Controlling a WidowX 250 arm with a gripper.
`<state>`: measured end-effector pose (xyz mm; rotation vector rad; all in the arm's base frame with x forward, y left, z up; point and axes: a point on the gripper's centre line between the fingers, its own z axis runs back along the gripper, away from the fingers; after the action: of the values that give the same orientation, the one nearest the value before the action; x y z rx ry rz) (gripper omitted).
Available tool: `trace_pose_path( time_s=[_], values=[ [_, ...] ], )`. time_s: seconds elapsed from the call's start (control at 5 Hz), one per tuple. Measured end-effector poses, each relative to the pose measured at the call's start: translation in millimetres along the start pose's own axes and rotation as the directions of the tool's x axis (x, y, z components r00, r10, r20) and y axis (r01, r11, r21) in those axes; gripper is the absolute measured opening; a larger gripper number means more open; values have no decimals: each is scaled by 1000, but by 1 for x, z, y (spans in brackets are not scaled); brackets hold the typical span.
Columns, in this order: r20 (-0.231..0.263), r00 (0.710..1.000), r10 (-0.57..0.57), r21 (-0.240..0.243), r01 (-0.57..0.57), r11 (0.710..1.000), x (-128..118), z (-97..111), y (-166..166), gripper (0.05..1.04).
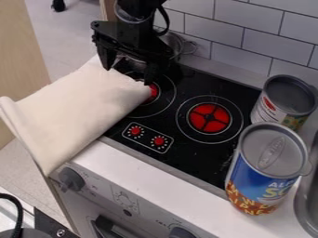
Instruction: Put the white cloth on the right burner.
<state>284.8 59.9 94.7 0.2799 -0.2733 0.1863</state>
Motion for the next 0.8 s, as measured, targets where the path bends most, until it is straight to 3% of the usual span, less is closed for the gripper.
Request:
trace_pose_path(
  time_s=[0.2,0.4,0.6,0.8],
  values=[
    [-28,1000,-11,-4,11,1000,-5,-6,-1,1001],
    [-75,992,-104,-36,101,994,-12,-12,17,1000],
    [-37,987,-154,-69,151,986,-10,-14,44,1000],
    [-59,975,-216,-84,210,974,-14,-18,63,952]
  ],
)
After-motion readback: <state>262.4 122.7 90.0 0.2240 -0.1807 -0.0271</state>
